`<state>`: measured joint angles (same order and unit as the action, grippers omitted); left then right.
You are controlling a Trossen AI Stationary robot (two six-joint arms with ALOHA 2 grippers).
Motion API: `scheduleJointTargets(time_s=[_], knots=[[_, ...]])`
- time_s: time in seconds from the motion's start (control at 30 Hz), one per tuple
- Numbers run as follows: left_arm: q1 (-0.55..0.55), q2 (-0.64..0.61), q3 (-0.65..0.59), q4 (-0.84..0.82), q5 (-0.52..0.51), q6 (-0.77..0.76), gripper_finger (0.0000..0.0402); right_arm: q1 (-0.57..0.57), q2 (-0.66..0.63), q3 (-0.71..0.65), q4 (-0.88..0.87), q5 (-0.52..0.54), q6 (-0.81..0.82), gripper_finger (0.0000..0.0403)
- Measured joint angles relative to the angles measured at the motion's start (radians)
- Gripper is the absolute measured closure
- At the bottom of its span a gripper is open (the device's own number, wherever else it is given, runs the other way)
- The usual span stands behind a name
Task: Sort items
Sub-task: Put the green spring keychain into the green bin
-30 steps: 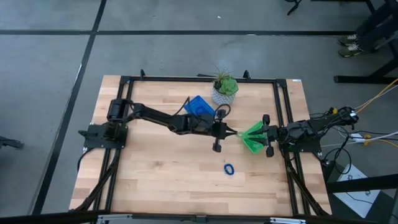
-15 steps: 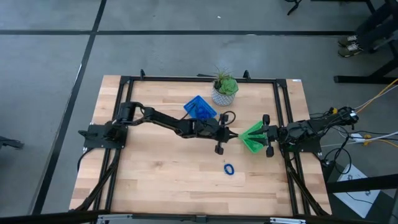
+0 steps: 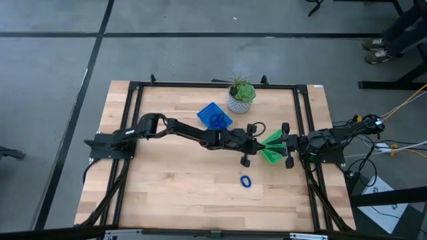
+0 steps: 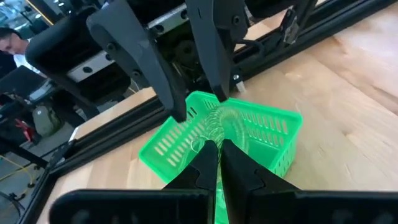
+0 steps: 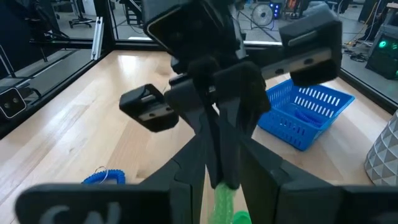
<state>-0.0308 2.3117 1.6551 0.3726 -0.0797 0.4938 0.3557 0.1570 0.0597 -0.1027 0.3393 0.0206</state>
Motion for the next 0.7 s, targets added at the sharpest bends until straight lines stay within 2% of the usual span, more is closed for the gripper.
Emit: scheduleJointTargets(time_s=[0.5,0.7], knots=[[0.000,0.006,0.011,-0.005,-0.080,-0.009,0.0365,0.000,0.000,0.000,0.000,0.000,0.000,0.0313],[0.002,0.006,0.011,-0.035,-0.113,-0.050,0.0336,0.000,0.000,0.000,0.000,0.000,0.000,0.0313]])
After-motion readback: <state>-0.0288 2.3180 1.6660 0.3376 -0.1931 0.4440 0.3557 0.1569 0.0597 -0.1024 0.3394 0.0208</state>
